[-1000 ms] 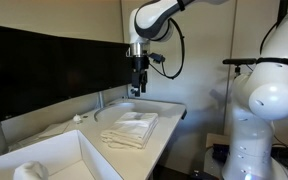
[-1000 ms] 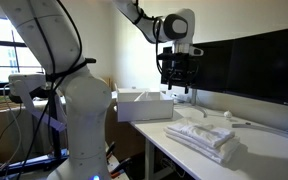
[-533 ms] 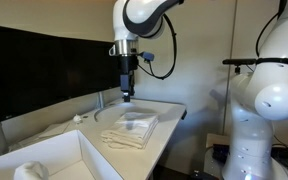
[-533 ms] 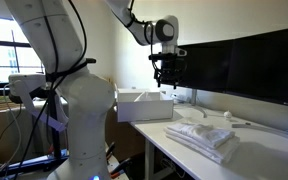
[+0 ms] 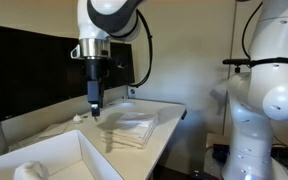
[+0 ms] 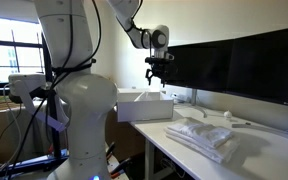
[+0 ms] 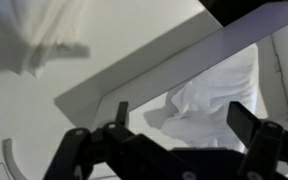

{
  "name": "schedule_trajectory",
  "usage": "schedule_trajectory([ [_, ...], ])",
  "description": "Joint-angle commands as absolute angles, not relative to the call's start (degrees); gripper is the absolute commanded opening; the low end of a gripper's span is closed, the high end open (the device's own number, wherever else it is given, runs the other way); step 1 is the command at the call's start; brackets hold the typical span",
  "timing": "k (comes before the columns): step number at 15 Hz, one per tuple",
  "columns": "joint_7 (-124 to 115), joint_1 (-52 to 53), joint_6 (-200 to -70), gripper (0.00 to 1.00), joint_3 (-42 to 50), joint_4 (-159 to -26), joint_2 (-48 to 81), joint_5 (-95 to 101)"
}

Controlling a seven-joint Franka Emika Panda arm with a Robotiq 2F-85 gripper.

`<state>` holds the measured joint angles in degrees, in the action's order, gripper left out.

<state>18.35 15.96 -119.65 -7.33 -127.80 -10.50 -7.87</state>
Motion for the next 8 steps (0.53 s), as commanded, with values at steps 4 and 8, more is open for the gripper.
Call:
schedule_trajectory([
  [4,24.6,18.0,-120.8,1.0,-13.0,-114.9,3.9,-15.4],
  [8,20.0,18.2,-121.7,1.0,-16.5,-108.0,11.5,-15.6],
])
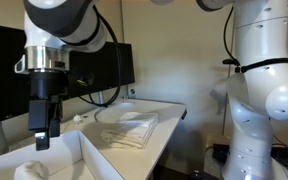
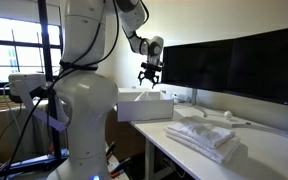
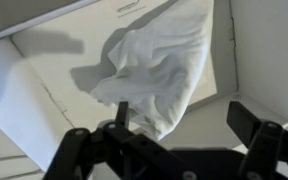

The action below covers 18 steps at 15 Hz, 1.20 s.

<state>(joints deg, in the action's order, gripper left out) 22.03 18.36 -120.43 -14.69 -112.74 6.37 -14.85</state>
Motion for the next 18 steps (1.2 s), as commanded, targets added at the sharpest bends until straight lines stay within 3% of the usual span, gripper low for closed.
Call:
schedule_trajectory([
  [1,17.2,18.5,-122.6,1.0,-16.8,-107.2,12.8,-14.7],
  [8,-12.8,25.1,-130.2,1.0,-14.1,-107.3,14.8,-3.9],
  [14,-39.3,32.9,-127.3,1.0,-9.8,-107.9,12.0,8.5],
  [18,-55.4,32.5,-123.4,1.0,-12.0,-109.8,10.3,13.5],
])
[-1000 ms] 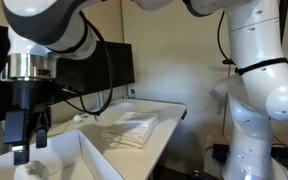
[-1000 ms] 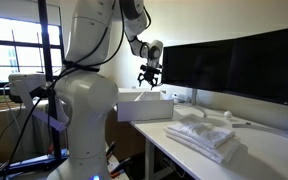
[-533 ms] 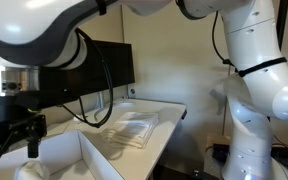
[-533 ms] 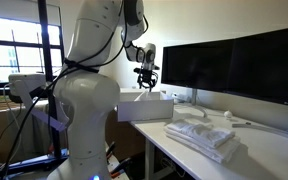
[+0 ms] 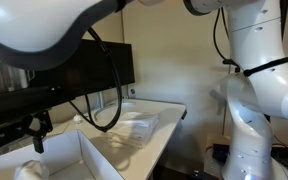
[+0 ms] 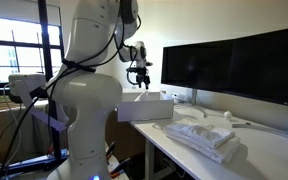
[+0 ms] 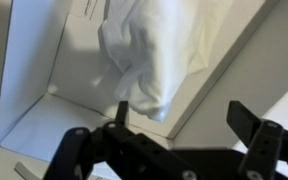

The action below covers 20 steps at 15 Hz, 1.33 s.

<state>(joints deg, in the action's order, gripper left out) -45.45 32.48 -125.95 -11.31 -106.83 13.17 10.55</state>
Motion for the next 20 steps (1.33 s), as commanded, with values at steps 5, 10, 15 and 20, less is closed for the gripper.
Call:
schedule_trajectory([
  [5,-71.2,31.4,-120.5,1.0,-13.5,-113.7,9.6,12.3],
  [10,-75.5,29.3,-124.8,1.0,-13.6,-114.9,11.5,12.7],
  [15,-70.5,26.9,-134.3,1.0,-13.3,-113.6,14.6,13.3],
  [20,-60.3,24.4,-146.7,1.0,-14.1,-113.8,18.1,8.0],
])
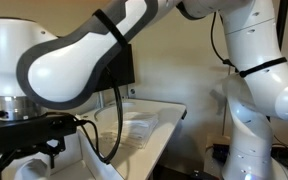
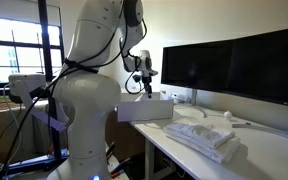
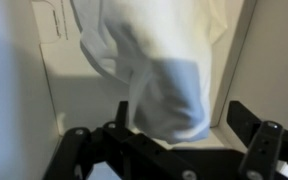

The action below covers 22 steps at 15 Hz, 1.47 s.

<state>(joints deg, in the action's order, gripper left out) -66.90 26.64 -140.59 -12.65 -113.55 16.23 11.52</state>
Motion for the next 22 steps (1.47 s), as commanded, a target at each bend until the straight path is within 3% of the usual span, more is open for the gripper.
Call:
schedule_trajectory([
  [1,-56.7,23.6,-149.0,1.0,-14.9,-113.4,19.5,5.5],
  [8,-38.5,21.7,-147.6,1.0,-18.0,-111.5,21.6,-10.1],
  [9,-39.1,22.7,-146.7,0.75,-16.7,-111.8,20.6,-8.8],
  [11,-40.5,24.1,-144.1,0.68,-14.8,-111.8,19.4,-6.1],
  [21,-36.3,24.1,-134.1,0.02,-14.7,-107.1,19.8,-4.2],
  [22,-35.3,24.2,-133.5,0.01,-14.8,-106.3,20.2,-4.2],
])
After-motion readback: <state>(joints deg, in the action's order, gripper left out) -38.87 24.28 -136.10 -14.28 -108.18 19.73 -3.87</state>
